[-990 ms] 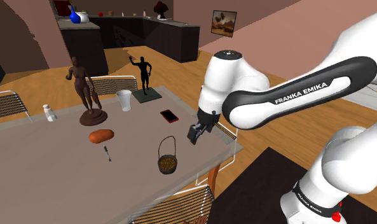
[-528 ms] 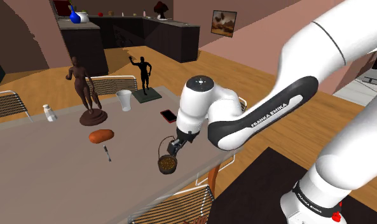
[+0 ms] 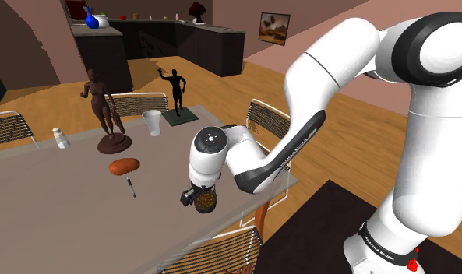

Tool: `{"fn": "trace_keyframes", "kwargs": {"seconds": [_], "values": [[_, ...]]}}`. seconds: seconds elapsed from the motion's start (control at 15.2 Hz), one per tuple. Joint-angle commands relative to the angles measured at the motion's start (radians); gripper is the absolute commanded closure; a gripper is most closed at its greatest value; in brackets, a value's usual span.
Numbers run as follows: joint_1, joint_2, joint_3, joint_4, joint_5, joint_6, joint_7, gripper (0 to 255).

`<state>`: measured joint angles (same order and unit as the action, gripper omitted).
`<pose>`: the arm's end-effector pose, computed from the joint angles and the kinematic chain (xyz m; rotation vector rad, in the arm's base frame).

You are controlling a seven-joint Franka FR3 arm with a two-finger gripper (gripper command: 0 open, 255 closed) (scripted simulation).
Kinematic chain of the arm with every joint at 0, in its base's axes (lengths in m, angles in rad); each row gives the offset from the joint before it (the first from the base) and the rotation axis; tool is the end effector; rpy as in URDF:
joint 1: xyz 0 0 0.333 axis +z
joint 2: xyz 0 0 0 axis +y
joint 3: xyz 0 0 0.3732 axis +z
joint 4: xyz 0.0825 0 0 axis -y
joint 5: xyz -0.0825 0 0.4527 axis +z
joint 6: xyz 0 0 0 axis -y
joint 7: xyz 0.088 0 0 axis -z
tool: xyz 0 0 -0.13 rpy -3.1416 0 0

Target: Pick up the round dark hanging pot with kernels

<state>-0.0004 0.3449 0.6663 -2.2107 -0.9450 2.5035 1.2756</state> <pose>0.4852 0.3777 0.2355 2.9597 0.1657 0.5215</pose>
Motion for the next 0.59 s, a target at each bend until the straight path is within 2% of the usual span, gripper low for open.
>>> {"fn": "trace_keyframes", "kwargs": {"seconds": [0.0, 0.53], "values": [[0.052, 0.07, -0.035, 0.063, -0.079, -0.026, 0.057, 0], [0.099, 0.159, -0.095, 0.086, -0.19, 0.0, 0.15, 0]]}}
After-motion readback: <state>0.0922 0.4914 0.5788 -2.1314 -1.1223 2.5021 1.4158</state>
